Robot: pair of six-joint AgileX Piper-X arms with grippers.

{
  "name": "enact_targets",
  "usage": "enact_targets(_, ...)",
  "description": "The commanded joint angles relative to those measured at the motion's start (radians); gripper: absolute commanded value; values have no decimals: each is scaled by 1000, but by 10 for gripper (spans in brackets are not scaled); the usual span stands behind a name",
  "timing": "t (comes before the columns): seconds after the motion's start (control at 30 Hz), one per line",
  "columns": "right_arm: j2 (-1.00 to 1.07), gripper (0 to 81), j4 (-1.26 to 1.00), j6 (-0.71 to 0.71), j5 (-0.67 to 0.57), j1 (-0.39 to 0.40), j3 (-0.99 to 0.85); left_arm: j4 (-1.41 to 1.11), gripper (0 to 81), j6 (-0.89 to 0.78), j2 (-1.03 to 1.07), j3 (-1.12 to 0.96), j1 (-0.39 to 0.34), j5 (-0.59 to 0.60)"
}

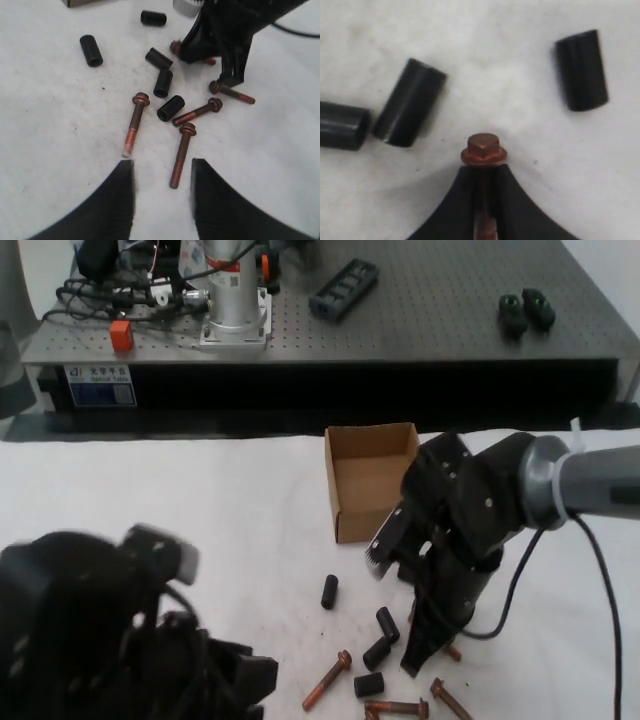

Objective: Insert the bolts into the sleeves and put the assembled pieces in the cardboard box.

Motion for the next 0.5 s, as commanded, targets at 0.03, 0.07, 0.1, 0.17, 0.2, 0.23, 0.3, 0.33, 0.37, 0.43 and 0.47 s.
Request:
enact_targets(0.03, -71, 22, 4, 58, -46, -33, 3, 24, 264, 77, 131, -106, -1, 2)
enact_targets(0.07, -110, 22, 11, 85, -65, -50, 16, 45, 264, 95, 174, -145, -1, 2)
enact_targets(0.1, -148, 22, 13, 111, -83, -66, 36, 73, 264, 120, 231, -198, -1, 2)
enact_targets(0.17, -236, 22, 18, 153, -111, -91, 80, 147, 264, 164, 337, -307, -1, 2)
enact_targets(0.2, -281, 22, 23, 174, -125, -102, 107, 200, 264, 180, 398, -374, -1, 2)
enact_targets(0.23, -316, 22, 27, 196, -130, -110, 130, 257, 264, 192, 459, -445, -1, -2)
enact_targets(0.3, -403, 22, 40, 224, -132, -123, 187, 361, 264, 202, 578, -587, -1, -33)
enact_targets(0.33, -437, 22, 43, 231, -132, -125, 214, 415, 264, 208, 634, -659, -1, -58)
enact_targets(0.37, -478, 22, 47, 233, -129, -127, 239, 463, 264, 215, 689, -713, -1, -74)
enact_targets(0.43, -551, 22, 55, 249, -120, -126, 279, 544, 273, 223, 778, -842, -1, -95)
enact_targets(0.47, -584, 22, 59, 260, -120, -126, 296, 579, 282, 223, 824, -899, -1, -104)
